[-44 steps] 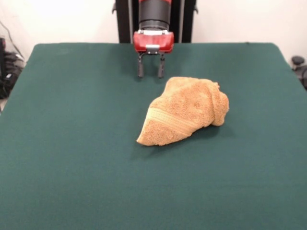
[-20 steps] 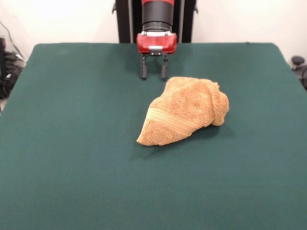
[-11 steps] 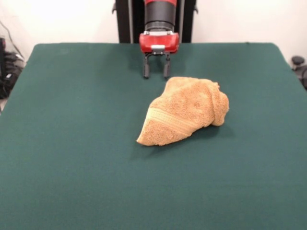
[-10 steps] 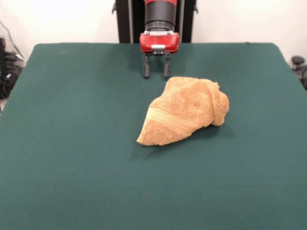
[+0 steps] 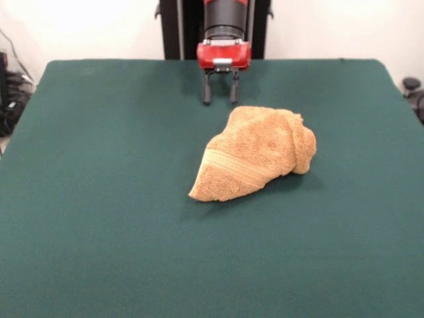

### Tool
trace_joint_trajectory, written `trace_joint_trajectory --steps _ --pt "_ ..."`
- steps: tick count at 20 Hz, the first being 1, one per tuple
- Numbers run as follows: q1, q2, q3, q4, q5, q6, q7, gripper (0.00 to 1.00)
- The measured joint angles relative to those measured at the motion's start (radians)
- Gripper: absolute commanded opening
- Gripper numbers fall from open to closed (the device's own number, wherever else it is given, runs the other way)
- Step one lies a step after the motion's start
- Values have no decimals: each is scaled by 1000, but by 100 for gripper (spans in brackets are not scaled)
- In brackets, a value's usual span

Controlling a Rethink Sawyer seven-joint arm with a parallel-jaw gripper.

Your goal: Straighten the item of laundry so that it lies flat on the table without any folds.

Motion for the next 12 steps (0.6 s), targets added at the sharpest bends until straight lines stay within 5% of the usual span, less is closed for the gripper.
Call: trace_joint_trajectory --steps 12 --pt "0 69 0 16 1 -174 0 100"
